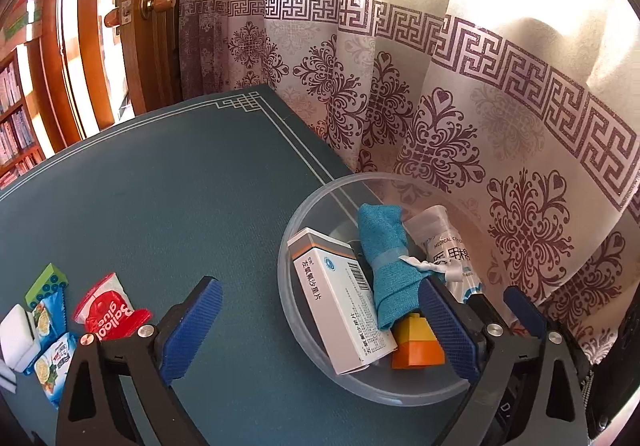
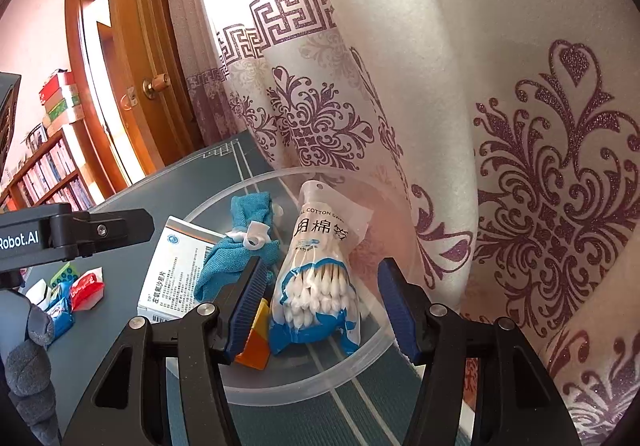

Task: Organize objects
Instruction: 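Carry the blue cloth with the left tool into the bowl and release it, then withdraw both tools from the bowl back toward the remaining items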

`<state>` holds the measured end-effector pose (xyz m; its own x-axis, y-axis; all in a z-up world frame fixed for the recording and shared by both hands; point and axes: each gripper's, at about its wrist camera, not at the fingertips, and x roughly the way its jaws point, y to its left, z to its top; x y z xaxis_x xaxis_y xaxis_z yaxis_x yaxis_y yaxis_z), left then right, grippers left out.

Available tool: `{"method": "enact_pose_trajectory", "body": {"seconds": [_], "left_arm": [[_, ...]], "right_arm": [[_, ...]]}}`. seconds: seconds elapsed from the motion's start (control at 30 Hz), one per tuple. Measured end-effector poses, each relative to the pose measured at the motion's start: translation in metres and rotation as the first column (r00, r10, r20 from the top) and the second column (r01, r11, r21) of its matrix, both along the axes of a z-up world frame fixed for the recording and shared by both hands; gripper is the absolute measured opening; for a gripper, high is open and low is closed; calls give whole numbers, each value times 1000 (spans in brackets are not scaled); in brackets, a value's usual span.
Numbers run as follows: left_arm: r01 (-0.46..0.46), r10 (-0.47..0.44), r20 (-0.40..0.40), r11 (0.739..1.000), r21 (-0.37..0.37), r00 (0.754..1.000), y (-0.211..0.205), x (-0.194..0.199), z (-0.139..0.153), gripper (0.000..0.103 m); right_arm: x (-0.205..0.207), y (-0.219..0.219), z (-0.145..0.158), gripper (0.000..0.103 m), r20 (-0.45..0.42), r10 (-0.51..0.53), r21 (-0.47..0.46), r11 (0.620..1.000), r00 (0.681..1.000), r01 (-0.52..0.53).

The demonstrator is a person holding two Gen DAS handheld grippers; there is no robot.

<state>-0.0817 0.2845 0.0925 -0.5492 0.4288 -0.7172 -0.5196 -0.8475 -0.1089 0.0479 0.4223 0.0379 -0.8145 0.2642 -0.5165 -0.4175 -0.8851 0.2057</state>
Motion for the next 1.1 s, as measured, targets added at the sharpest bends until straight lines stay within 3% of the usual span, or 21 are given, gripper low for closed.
{"method": "enact_pose_trajectory", "body": {"seconds": [0.6, 0.9, 1.1], "left_arm": [[-69, 64, -65, 995, -67, 996, -41, 22, -5, 103], [-191, 191, -11, 977, -91, 981, -85, 16, -22, 103], [-274, 274, -14, 953, -128, 962, -112, 12, -31, 103]], "right_arm": [[2, -7, 11, 63, -28, -24, 69, 997, 999, 25], [5, -15, 17, 65, -34, -52, 122, 991, 998, 56], [3, -25, 19, 67, -25, -43, 168, 985, 999, 47]]}}
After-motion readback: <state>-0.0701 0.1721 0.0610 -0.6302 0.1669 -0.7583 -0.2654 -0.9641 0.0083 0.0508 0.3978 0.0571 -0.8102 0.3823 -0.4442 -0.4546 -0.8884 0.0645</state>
